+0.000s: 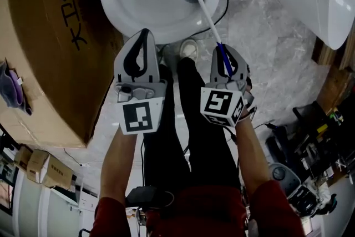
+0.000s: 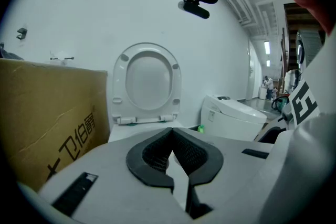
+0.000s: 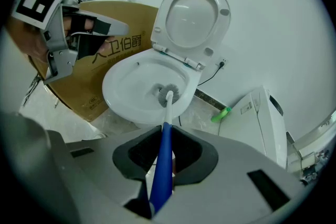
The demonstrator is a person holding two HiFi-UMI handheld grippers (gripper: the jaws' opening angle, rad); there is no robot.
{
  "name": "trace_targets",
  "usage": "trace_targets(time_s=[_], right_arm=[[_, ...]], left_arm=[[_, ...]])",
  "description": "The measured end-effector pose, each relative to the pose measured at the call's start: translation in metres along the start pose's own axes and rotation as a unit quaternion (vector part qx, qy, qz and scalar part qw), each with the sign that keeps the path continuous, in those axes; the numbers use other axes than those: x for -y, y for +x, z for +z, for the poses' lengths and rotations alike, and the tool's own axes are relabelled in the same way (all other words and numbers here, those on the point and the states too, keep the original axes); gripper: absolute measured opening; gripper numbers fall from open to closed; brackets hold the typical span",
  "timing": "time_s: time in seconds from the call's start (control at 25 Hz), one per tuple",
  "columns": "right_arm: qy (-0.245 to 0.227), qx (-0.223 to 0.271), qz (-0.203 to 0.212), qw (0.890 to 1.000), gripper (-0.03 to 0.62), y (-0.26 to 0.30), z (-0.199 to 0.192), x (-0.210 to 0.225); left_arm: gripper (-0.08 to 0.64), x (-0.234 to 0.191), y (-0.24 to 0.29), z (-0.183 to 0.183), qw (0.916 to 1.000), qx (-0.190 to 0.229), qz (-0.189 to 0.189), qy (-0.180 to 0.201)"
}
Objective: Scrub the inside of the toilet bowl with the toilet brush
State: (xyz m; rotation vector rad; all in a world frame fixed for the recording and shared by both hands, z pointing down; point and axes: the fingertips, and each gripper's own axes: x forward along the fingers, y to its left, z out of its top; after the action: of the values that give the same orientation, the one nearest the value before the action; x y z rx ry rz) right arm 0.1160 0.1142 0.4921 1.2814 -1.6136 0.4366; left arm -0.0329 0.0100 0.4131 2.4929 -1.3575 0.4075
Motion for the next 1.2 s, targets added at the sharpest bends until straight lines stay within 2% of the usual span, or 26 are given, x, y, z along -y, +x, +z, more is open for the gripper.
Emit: trace_targets(time_s=[0.36,0.68,1.2], right_arm=[[0.012,0.008,-0.015,1.0,0.063,0.02,0.021,0.031],[0.017,0.016,-0.024,0.999,0.063,0.046,0.049,0.045],[0.007,0.032,-0.006,0.999,0.063,0.092,0.096,0.037]], left_arm=[[0.012,0.005,0.02,0.01,1.0,0.002,-0.009,0.003],[0.012,-0.008,0.032,0.014,1.0,-0.001,-0.002,-0.002],[0.012,-0.054,0.035,0.01,0.9989,-0.01,0.042,-0.018]])
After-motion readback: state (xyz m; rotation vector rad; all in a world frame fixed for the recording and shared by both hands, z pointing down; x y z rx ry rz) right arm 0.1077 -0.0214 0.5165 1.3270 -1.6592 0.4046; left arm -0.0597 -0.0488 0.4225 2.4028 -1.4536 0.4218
